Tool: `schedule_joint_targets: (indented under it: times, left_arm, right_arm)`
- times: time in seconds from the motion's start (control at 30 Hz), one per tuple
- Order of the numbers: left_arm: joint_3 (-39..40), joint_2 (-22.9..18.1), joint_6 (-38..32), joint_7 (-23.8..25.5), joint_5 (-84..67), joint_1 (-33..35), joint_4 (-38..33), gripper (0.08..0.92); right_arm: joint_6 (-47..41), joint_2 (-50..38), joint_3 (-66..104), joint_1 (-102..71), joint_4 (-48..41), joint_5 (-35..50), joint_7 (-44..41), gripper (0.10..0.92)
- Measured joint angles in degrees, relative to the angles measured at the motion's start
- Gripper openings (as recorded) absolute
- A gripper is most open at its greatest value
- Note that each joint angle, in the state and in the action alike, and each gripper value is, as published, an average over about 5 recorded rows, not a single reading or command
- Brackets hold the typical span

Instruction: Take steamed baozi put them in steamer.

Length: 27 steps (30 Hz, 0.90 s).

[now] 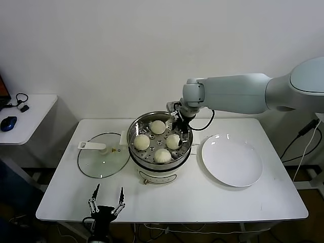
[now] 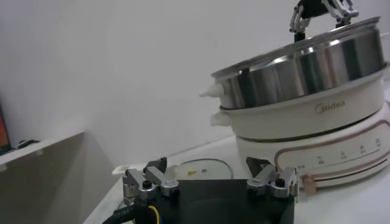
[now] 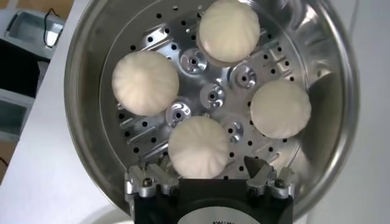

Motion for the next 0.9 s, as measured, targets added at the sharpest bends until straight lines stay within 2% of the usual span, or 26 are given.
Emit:
schedule_joint_targets:
  times: [0.47,0.9]
  left_arm:
    - [-0.46,0.00,0.60,0.54,-0.06,-0.02,-1.51,0.823]
    - [-1.06,0.00,1.41,0.26,-0.58,0.10,-2.42,0.823]
  right_arm:
    - [-1.88,-8.25,4.76,7.03,4.78,2.25,4.97,0.823]
    - [-8.32,-25.39,26.22,-1.24,16.99,1.38,26.08,0.823]
